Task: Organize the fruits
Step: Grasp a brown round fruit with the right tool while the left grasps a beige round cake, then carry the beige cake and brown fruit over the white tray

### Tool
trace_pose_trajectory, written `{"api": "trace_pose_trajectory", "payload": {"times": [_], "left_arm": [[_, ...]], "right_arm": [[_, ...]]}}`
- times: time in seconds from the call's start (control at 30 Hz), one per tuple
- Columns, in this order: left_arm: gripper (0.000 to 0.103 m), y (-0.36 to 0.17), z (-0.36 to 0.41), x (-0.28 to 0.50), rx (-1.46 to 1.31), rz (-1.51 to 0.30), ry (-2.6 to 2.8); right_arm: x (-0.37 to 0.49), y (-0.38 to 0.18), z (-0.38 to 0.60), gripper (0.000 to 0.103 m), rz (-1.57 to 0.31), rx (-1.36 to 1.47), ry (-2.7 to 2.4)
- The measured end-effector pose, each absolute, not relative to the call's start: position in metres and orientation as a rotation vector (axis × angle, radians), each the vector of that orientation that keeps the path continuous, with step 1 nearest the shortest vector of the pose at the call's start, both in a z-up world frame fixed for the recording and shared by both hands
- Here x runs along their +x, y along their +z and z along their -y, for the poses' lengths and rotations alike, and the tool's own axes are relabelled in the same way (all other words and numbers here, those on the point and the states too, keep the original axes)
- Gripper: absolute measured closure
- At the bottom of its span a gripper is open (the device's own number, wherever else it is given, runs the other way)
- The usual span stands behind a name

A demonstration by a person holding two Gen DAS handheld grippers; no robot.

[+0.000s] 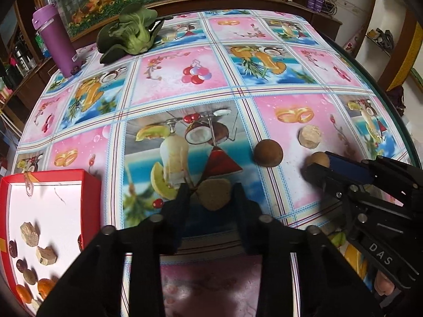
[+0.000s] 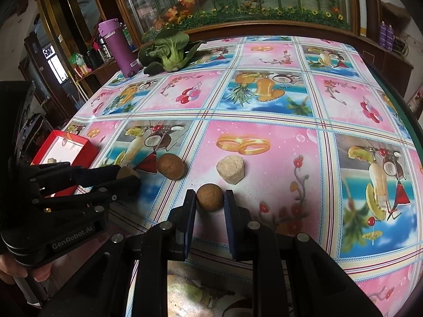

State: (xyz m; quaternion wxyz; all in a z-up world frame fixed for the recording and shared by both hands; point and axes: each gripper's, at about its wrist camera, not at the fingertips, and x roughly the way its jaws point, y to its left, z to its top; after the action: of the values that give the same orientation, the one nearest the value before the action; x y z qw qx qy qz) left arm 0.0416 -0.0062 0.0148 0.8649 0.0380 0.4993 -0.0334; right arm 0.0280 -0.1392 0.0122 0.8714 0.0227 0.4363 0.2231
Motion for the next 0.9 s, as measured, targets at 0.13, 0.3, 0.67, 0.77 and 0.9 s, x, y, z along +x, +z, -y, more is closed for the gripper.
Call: {"api": "trace_pose_trajectory", "payload": {"times": [0.13,0.3,0.67,0.77,0.9], "left_arm": [[0.075,0.018,0.002,0.036,0.058,-1.031,-0.076],[0.076,0.026,-0.004,0.027,0.044,-1.004,-0.086],[0.075,0.062,-0.035,-0.033,-0.011,-0.892,-0.024],[0.075,0.071,-0.054,-0.054,-0.02,-0.864,0.015],[0.075,0.081,-0.092,-0.084,-0.036,-0.82,0.096]], "right_arm": [[0.027,0.012,0.14,0.083,-0.911,0.063,0.463],[0.023,0.016,0.138,0.083,-0.899,0.078,0.477],[-0.004,0.037,0.098,0.083,-0.866,0.144,0.59],[-0.016,0.047,0.066,0.083,-0.85,0.138,0.66],[-0.03,0.063,0.018,0.083,-0.826,0.089,0.735]]}}
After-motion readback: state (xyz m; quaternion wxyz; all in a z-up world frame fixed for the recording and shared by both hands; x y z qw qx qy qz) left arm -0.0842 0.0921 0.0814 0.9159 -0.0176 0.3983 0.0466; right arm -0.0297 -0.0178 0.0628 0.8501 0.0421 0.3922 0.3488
